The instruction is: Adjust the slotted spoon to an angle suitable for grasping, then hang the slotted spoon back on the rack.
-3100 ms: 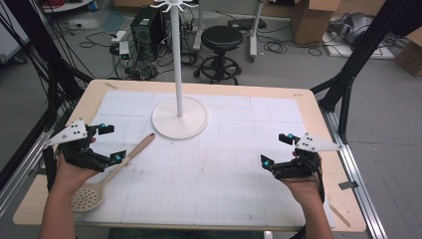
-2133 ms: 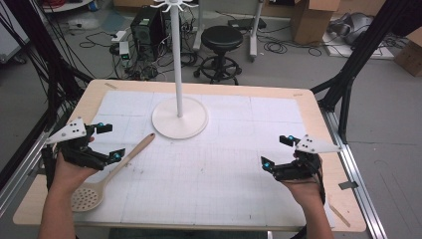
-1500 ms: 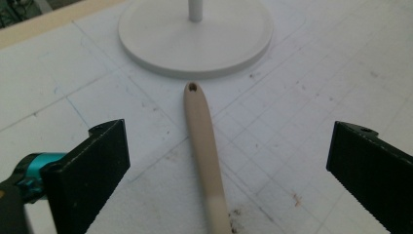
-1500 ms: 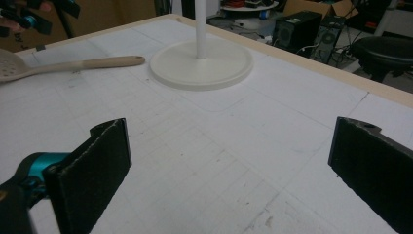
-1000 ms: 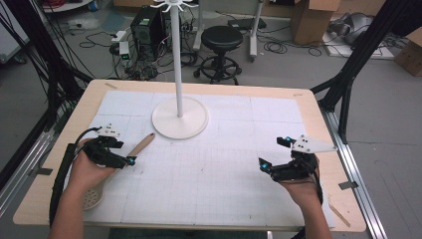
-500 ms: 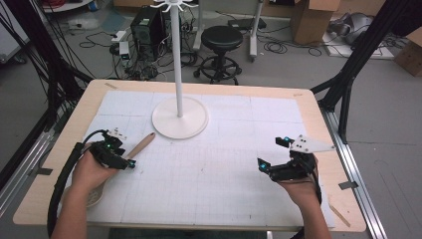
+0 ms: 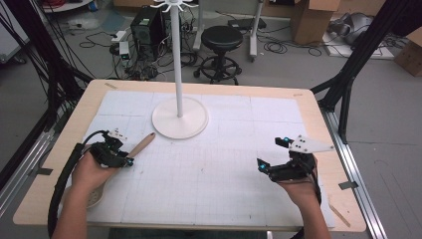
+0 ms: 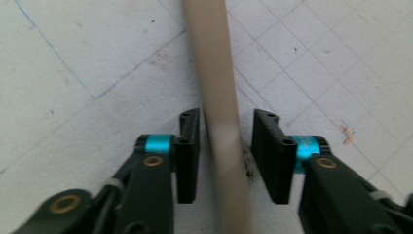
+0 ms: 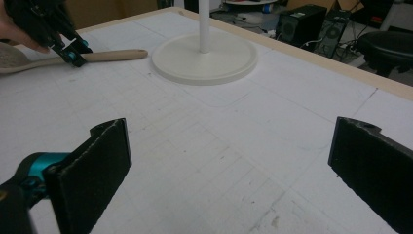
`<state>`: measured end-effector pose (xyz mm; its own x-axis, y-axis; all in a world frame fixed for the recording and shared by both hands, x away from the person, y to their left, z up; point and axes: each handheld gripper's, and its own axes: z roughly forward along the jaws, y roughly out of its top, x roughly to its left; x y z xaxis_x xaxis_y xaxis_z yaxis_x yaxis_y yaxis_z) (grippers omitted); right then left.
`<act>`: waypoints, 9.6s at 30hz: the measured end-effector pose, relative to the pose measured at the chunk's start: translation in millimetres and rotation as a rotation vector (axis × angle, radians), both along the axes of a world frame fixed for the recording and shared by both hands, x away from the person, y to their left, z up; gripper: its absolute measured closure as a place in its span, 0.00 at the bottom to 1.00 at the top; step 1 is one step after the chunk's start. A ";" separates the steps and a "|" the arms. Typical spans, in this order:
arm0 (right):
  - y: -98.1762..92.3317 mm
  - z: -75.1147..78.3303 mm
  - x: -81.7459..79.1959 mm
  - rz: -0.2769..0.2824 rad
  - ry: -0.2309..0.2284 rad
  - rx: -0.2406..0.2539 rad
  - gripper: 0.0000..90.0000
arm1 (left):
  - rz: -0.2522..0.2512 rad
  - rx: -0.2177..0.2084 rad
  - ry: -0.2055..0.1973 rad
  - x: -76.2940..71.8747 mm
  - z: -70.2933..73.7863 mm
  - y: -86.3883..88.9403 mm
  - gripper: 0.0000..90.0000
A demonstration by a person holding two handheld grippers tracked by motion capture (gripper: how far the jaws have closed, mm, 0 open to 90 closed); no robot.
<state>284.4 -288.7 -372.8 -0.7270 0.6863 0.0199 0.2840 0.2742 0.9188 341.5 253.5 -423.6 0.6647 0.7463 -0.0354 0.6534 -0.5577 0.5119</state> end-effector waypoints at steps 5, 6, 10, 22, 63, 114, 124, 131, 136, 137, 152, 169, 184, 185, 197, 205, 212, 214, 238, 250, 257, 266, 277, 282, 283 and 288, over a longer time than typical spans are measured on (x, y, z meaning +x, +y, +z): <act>-0.4 -0.4 0.3 -0.002 -0.001 -0.006 0.01 | 0.004 0.001 0.002 -0.4 0.1 -0.6 0.80; -0.4 -0.4 0.3 -0.002 -0.001 -0.006 0.01 | 0.006 -0.001 0.000 -0.7 0.0 -1.0 0.80; -1.3 -0.3 -0.1 -0.006 -0.002 -0.008 0.01 | 0.009 -0.020 0.013 -1.1 1.3 -0.7 0.82; -2.3 0.1 -0.4 -0.006 -0.005 -0.004 0.01 | -0.022 -0.215 -0.088 -15.4 34.3 19.8 0.83; -4.7 3.3 -1.9 -0.013 -0.019 0.010 0.01 | -0.110 -0.408 -0.442 -54.3 104.6 34.3 0.84; -9.6 4.8 -4.6 -0.004 -0.029 0.020 0.01 | -0.272 -0.451 -0.375 31.2 209.2 -14.4 0.84; -9.8 3.6 -3.5 -0.004 -0.025 0.021 0.01 | -0.277 -0.383 -0.381 48.7 232.7 -30.7 0.84; -9.5 2.5 -2.8 -0.002 -0.016 0.024 0.01 | -0.252 -0.359 -0.380 55.0 246.9 -36.5 0.84; -8.2 2.7 -2.6 0.005 -0.016 0.017 0.01 | -0.248 -0.344 -0.385 62.5 253.2 -45.4 0.84; -8.5 3.5 -3.2 0.005 -0.018 0.021 0.01 | -0.244 -0.344 -0.384 64.1 253.9 -46.8 0.84; -10.5 3.2 -2.9 0.003 -0.017 0.026 0.01 | -0.200 -0.291 -0.388 79.1 263.9 -60.7 0.84; -10.7 1.7 -2.0 0.002 -0.013 0.024 0.01 | -0.184 -0.289 -0.370 87.9 261.6 -69.1 0.84; -13.0 2.4 -3.0 -0.004 -0.013 0.031 0.01 | -0.153 -0.247 -0.355 96.9 259.7 -77.8 0.83; -13.3 2.4 -2.8 -0.004 -0.018 0.030 0.01 | -0.155 -0.244 -0.353 97.5 260.1 -78.3 0.83; -13.2 1.2 -2.1 0.000 -0.014 0.028 0.01 | -0.135 -0.226 -0.345 102.6 259.5 -78.5 0.83; -13.8 1.6 -2.7 -0.005 -0.012 0.032 0.01 | -0.114 -0.219 -0.341 106.9 257.7 -75.7 0.83; -13.9 2.3 -3.1 -0.004 -0.016 0.033 0.01 | -0.096 -0.215 -0.345 108.5 257.8 -71.7 0.83; -13.6 2.3 -3.0 0.000 -0.020 0.031 0.01 | -0.085 -0.224 -0.342 110.2 257.6 -69.7 0.83; -14.4 2.5 -3.2 0.000 -0.021 0.033 0.01 | -0.076 -0.246 -0.357 114.3 256.9 -73.8 0.71; -13.0 4.3 -4.4 0.005 -0.026 0.033 0.01 | -0.093 -0.250 -0.390 96.8 252.2 -70.0 0.52; -11.1 4.1 -3.6 0.008 -0.029 0.032 0.01 | -0.107 -0.277 -0.399 85.2 244.7 -58.0 0.47; -8.5 4.3 -3.2 0.013 -0.023 0.032 0.01 | -0.123 -0.330 -0.402 71.5 232.6 -40.1 0.43; -7.4 3.5 -2.7 0.016 -0.021 0.028 0.01 | -0.162 -0.387 -0.407 54.3 213.1 -23.3 0.37; -7.3 3.5 -2.5 0.014 -0.022 0.026 0.01 | -0.192 -0.402 -0.406 45.4 205.2 -20.7 0.34; -7.1 3.4 -2.6 0.014 -0.023 0.026 0.01 | -0.191 -0.406 -0.406 43.3 203.6 -20.7 0.34; -5.7 2.5 -2.3 0.018 -0.019 0.023 0.01 | -0.214 -0.424 -0.414 34.4 195.0 -18.4 0.33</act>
